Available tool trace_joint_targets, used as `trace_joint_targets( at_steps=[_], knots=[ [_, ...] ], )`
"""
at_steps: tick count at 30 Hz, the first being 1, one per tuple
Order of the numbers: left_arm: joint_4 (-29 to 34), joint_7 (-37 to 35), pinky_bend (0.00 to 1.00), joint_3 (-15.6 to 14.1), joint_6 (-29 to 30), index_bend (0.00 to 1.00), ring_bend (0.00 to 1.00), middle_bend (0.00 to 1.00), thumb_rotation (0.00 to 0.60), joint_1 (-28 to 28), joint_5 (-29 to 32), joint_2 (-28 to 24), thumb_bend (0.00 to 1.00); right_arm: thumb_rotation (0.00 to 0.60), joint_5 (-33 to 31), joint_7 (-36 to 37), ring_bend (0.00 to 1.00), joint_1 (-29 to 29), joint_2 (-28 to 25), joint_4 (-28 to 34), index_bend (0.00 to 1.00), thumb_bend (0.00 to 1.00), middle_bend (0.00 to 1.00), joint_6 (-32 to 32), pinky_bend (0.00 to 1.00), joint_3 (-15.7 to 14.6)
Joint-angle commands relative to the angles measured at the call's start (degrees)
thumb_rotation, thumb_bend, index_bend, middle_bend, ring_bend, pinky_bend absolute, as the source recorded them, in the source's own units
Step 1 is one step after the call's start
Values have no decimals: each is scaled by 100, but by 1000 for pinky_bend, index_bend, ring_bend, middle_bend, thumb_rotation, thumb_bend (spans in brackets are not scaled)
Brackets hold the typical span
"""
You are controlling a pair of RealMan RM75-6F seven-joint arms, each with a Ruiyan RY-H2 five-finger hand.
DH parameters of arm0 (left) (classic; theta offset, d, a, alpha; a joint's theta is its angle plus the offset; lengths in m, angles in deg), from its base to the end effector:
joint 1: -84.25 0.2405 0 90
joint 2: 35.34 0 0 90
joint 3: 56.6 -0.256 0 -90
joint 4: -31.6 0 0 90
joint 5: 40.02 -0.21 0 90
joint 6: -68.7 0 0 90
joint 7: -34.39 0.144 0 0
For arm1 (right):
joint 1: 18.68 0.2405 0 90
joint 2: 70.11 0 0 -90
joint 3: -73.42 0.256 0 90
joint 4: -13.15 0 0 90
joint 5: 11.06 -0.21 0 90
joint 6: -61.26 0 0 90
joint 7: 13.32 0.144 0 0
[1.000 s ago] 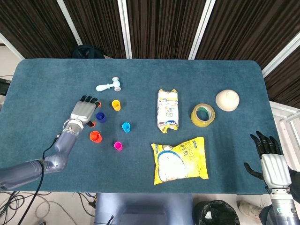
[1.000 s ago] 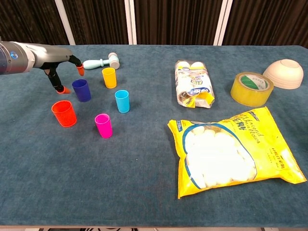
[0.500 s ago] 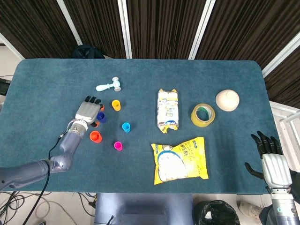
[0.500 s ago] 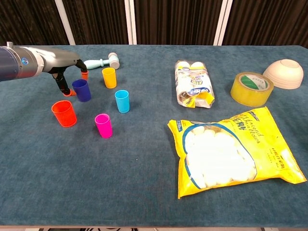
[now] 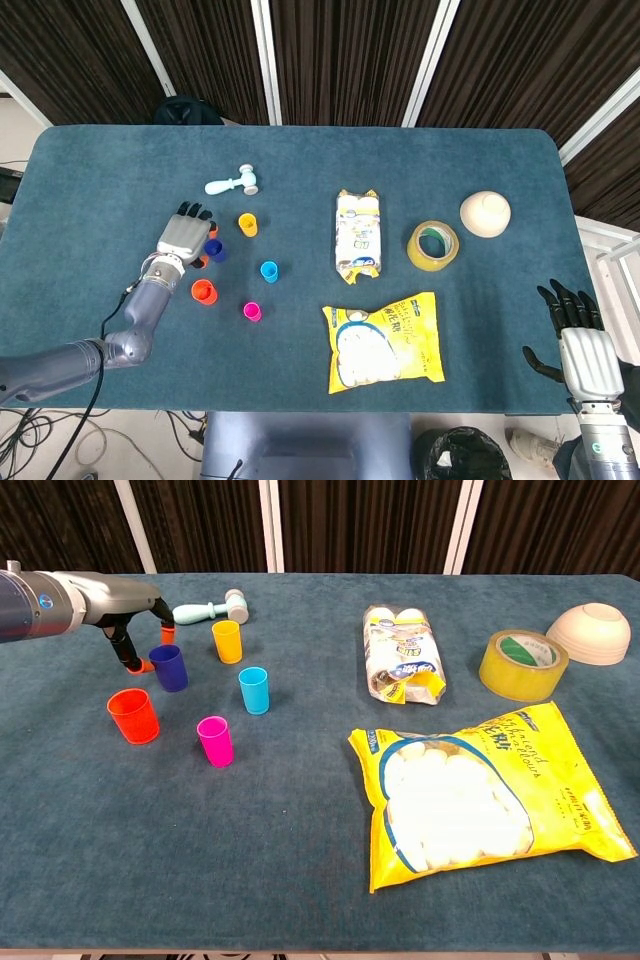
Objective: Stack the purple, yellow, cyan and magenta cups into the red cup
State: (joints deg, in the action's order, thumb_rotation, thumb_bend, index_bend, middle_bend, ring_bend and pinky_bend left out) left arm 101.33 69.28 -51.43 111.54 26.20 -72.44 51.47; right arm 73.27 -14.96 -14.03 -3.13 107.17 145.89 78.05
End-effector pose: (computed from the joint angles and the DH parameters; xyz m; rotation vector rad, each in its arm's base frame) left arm -0.1769 0.4280 0.0040 -1.8180 -0.8855 -0.4589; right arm -0.3029 -0.1854 0.1452 1.3340 -0.9431 0.9446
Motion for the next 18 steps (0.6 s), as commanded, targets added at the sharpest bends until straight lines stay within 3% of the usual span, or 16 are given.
trace_joint_targets(
  at_steps=[1,9,18],
  knots=[
    [9,23,0,-20,-11,379,0,158,600,-3,34,-7,295,600,-20,17,96,-2,-8,-1,106,325,44,-9,3,4],
    [-55,85,0,-27,51,305,0,158,600,-38,33,68,295,600,-32,53,96,-2,-24,0,106,324,44,-13,2,15],
    [2,144,0,-20,79,400,0,163,600,-92,-18,92,321,600,-41,62,96,1,-27,4,106,324,44,-21,3,20]
  ],
)
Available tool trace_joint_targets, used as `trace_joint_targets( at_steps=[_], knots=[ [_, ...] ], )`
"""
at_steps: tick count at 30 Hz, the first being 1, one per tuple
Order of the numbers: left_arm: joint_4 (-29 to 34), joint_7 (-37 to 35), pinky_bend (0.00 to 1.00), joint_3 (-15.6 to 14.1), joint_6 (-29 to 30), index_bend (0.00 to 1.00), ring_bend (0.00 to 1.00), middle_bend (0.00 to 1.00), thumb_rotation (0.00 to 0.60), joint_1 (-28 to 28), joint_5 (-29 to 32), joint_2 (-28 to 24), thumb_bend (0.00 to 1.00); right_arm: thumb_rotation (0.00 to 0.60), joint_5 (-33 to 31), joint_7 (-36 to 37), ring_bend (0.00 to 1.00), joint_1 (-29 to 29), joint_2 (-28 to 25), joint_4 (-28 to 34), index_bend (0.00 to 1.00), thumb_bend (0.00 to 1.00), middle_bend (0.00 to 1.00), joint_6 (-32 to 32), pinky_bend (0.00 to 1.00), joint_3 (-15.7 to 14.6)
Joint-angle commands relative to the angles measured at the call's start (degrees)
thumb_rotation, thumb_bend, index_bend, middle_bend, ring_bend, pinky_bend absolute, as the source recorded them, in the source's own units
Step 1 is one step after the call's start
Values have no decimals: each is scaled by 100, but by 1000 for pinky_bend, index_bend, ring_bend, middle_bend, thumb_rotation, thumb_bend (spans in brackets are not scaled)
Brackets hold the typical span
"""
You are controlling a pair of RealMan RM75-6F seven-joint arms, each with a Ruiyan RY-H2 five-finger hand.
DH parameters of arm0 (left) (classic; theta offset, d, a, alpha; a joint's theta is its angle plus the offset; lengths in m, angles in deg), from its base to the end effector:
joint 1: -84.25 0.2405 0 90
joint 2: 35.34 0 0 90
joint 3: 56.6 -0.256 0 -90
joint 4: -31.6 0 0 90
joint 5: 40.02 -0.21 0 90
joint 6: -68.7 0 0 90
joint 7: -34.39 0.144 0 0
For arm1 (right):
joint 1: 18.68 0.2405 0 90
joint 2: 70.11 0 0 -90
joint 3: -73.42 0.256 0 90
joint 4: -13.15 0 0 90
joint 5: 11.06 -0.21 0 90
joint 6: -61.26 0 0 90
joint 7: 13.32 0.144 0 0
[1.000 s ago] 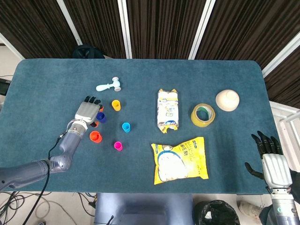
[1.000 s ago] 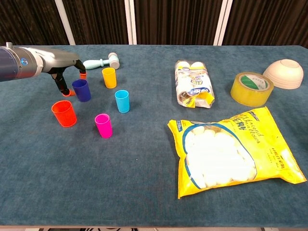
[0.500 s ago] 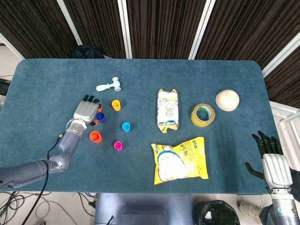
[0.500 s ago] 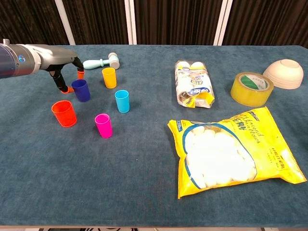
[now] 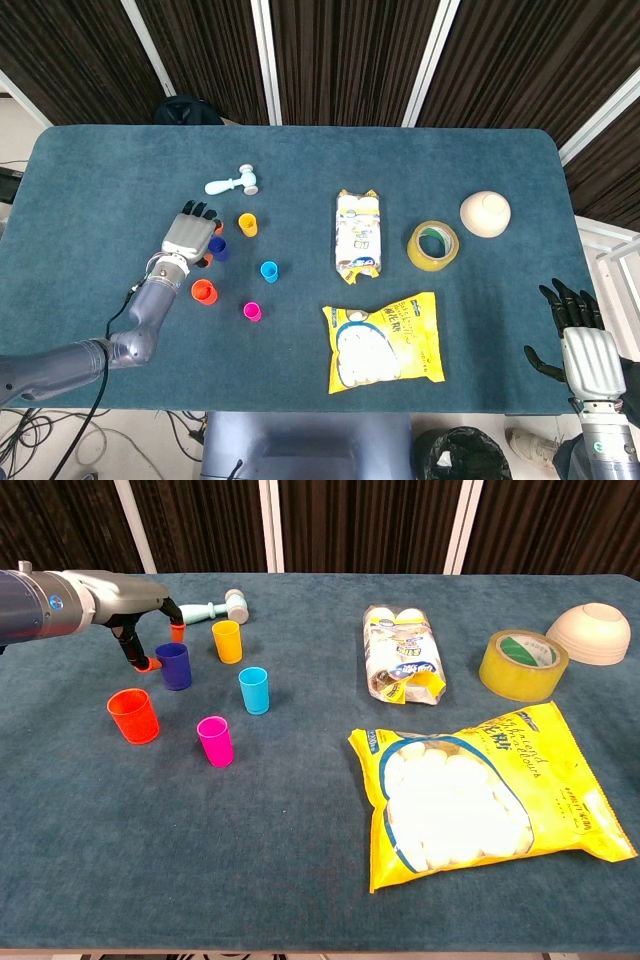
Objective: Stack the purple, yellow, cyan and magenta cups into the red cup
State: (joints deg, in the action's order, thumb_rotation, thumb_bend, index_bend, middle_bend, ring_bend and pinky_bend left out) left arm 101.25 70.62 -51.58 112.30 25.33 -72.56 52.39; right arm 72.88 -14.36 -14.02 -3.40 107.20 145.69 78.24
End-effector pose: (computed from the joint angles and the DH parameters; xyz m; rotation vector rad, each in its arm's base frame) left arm -0.1688 0.4281 -0.0016 -1.8365 -0.8503 -0.4597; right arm -0.3041 -0.1862 0.1470 1.3259 -0.9507 0.9465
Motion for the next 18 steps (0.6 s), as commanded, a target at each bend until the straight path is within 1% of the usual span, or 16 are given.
trace_joint_targets(
  at_steps=[1,7,11,16,18],
  knots=[
    [18,28,0,-14,9,403,0,163,600,-8,-5,1,321,600,-3,5,96,0,-2,1,106,324,44,-3,3,1],
    [57,97,0,-32,25,445,0,175,600,-33,37,3,337,600,-14,22,96,1,-22,19,106,325,44,-19,3,1],
    [108,112,0,-24,61,452,0,178,600,-43,25,-14,339,600,-13,31,96,0,-29,26,106,324,44,-10,3,6],
    [346,41,0,57,186,449,0,179,600,-36,-95,-167,340,600,-6,44,96,-9,-36,34,106,324,44,18,3,13],
    [561,5,0,100,294,442,0,181,600,-21,-221,-319,340,600,-9,50,96,-10,-36,34,106,324,44,19,3,15]
  ],
)
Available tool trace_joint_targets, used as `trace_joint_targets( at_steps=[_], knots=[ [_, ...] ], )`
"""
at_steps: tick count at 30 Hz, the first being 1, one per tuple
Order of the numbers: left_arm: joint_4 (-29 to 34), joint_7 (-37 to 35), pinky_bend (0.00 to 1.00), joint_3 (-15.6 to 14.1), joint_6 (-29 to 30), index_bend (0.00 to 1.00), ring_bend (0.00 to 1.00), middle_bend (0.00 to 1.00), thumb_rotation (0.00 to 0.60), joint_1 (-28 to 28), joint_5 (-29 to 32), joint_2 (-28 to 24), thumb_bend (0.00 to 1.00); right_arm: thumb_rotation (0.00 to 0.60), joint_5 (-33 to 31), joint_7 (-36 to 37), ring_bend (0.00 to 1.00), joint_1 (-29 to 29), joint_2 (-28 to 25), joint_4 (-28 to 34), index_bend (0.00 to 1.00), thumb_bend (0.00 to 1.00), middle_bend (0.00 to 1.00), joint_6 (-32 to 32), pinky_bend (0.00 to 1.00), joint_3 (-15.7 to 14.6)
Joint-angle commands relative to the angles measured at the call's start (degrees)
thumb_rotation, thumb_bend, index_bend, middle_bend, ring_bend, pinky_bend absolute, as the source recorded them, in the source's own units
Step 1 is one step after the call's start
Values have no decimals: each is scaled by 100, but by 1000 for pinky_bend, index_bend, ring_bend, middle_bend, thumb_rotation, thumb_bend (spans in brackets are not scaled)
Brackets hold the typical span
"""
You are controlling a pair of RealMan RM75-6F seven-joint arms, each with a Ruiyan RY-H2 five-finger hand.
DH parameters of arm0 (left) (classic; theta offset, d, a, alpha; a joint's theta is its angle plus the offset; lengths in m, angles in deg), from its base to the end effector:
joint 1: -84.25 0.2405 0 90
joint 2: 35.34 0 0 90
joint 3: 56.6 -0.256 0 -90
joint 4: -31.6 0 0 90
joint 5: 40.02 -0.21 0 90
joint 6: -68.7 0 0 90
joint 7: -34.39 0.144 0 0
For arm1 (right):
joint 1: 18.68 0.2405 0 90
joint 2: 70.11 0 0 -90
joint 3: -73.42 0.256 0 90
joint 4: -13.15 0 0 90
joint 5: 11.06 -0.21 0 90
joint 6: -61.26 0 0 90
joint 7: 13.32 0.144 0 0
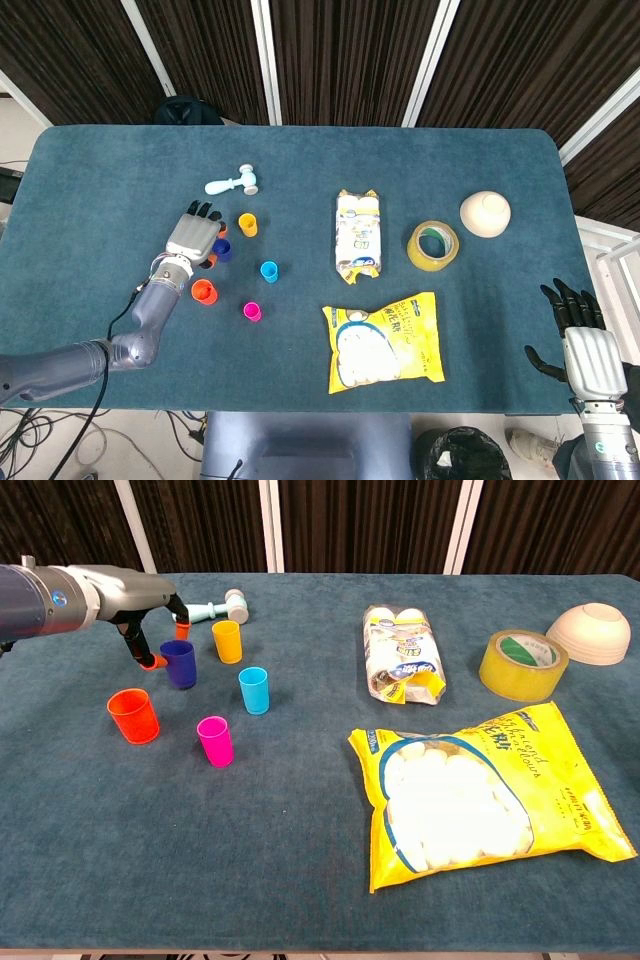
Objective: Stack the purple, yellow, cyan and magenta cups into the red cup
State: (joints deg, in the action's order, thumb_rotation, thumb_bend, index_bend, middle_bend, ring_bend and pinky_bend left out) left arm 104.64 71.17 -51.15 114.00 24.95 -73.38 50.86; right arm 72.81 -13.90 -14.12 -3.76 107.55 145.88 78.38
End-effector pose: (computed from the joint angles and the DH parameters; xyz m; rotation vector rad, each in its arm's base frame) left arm -0.1569 0.4247 0.0033 -1.8491 -0.8255 -0.4903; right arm -0.3035 -0.1861 0.1493 1.3181 -0.9536 0.9544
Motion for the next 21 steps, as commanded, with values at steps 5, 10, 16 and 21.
trace_joint_targets(
  at_steps=[5,10,16,21],
  knots=[
    [992,-128,0,61,398,420,0,185,600,138,-535,-711,339,600,-1,1,96,-2,0,3,106,324,44,5,3,3],
    [1997,-294,0,-30,671,411,0,189,600,403,-1019,-1465,339,600,3,-13,96,-5,4,12,106,324,44,17,3,4],
    [2993,-760,0,-246,1022,409,0,191,600,944,-1671,-2395,339,600,21,-44,96,-4,15,33,106,325,44,6,3,-15],
    [3162,-1185,0,-507,1146,409,0,193,600,1371,-2204,-2790,339,600,15,-56,96,-5,18,41,106,324,44,3,3,-17]
  ],
)
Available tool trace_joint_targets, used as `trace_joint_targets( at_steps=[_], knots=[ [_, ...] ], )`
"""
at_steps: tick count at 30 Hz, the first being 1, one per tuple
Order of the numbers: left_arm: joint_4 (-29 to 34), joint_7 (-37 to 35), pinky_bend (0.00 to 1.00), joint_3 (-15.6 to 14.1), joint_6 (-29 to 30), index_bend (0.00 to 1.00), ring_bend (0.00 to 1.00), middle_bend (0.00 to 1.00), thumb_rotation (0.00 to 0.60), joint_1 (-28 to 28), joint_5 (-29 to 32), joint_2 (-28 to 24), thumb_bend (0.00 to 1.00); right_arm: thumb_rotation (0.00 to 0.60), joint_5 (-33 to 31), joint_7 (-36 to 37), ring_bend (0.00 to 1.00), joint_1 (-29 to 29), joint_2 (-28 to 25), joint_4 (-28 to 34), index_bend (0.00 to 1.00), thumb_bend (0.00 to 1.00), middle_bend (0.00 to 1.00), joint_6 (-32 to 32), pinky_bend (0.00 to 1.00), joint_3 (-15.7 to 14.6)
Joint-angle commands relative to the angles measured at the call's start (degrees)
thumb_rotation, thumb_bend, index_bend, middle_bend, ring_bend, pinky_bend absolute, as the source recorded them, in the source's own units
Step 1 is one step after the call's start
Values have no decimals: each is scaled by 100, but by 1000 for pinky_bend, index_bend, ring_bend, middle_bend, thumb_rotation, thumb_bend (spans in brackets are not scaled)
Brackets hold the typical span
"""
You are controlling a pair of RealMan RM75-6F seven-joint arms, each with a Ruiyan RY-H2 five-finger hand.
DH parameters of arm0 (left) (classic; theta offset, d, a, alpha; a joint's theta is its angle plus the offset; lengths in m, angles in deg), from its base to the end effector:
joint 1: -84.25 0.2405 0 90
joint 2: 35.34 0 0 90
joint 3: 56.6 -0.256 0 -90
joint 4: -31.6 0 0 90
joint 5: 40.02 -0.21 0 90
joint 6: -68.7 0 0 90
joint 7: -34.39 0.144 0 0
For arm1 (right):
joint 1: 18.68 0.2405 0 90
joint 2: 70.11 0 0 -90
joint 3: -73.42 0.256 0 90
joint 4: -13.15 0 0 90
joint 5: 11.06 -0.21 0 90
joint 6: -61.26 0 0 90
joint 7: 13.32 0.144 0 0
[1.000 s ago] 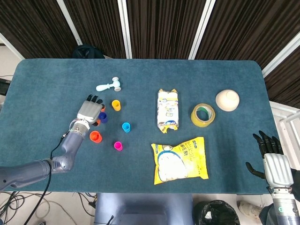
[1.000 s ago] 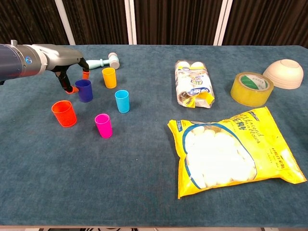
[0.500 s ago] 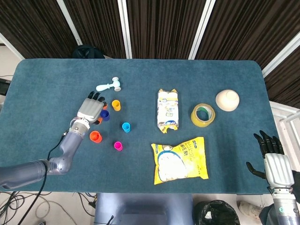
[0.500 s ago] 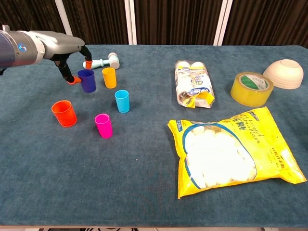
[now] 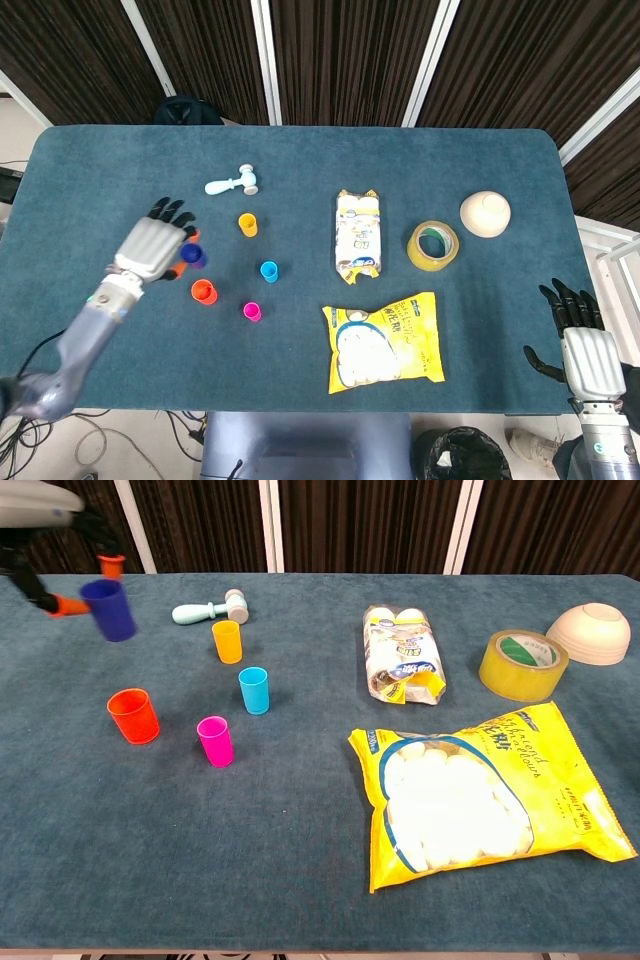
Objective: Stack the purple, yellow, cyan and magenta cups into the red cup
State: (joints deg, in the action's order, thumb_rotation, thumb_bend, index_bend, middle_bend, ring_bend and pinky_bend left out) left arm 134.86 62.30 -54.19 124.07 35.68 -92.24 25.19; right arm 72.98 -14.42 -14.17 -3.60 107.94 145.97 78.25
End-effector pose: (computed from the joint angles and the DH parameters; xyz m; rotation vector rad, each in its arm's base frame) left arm -0.1665 0.3492 0.1101 -1.8691 -0.7550 -0.6278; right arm -0.3017 -0.1852 0.1476 1.3214 -0.9541 0.9548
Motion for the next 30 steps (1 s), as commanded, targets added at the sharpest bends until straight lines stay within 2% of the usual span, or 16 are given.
trace_joint_targets(
  at_steps=[1,6,13,22,30],
  knots=[
    [117,-413,0,-267,147,409,0,195,600,394,-426,-263,339,600,-5,-11,96,0,5,4,106,324,44,-9,3,-6],
    [-102,-849,0,-374,134,412,0,206,600,618,-846,-215,339,600,-5,-42,96,2,20,7,106,325,44,-11,3,-7],
    [-578,-1255,0,-423,88,412,0,207,600,757,-1381,118,339,600,-39,-42,96,0,26,-6,106,324,44,0,3,17],
    [-933,-1284,0,-392,-21,409,0,210,600,742,-1645,519,338,600,-49,18,96,-16,-2,-4,106,324,44,46,3,47],
    [-1157,-1059,0,-266,-11,407,0,210,600,718,-1638,817,339,600,-50,83,96,-32,-36,-1,106,324,44,87,3,69]
  ],
)
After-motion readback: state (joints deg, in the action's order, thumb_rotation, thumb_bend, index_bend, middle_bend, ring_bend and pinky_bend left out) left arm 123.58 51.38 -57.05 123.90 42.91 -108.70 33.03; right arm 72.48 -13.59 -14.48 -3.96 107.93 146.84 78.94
